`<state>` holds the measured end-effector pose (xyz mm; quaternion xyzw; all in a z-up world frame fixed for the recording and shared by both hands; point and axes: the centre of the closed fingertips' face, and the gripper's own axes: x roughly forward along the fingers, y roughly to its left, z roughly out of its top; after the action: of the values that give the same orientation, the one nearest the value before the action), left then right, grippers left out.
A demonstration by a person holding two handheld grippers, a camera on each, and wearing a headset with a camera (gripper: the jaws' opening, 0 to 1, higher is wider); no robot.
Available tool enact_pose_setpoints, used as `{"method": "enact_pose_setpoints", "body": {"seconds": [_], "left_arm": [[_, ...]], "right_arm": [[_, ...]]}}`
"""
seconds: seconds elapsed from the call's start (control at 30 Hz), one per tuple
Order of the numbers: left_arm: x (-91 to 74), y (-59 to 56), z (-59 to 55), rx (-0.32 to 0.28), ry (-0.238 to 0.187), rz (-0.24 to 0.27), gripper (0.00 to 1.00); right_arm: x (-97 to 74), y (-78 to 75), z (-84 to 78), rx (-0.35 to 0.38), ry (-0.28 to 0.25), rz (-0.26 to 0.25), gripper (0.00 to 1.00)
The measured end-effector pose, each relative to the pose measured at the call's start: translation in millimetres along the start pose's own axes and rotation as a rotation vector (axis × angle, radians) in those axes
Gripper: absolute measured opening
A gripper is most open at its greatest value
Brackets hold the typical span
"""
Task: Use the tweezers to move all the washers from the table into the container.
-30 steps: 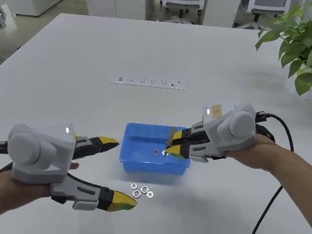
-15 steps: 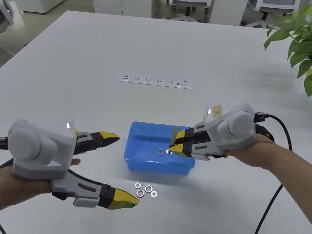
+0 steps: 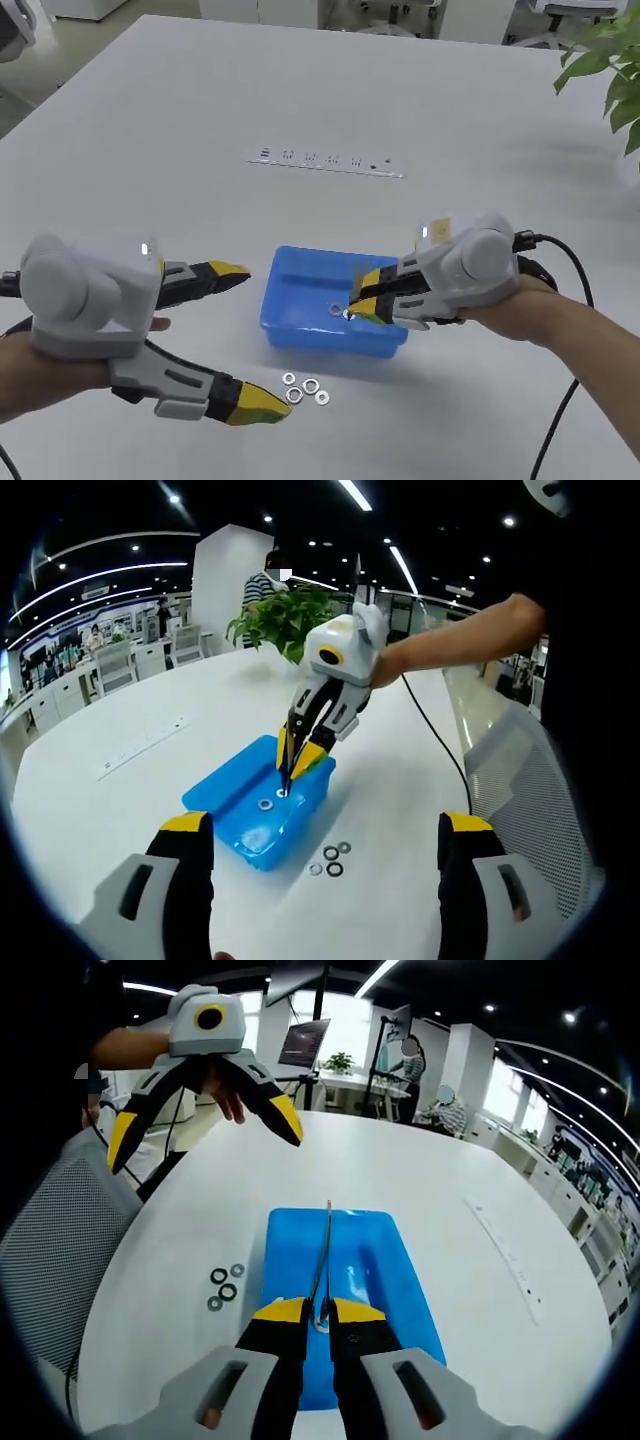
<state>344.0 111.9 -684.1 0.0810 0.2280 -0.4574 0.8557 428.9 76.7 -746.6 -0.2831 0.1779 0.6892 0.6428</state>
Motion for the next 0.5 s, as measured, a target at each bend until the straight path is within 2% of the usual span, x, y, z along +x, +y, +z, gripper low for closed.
{"method": "enact_pose_setpoints", "body": {"seconds": [0.3, 0.5], "left_arm": [[6.6, 9.2, 4.7, 0.01, 0.003, -0.002, 0.99], [13.4, 11.5, 7.9, 0.013, 0.006, -0.015, 0.96]], "right_arm": [[7.6, 0.7, -4.5, 0.007, 0.005, 0.02, 0.09], [9.8, 0.7, -8.8, 0.013, 0.01, 0.027, 0.09]]}}
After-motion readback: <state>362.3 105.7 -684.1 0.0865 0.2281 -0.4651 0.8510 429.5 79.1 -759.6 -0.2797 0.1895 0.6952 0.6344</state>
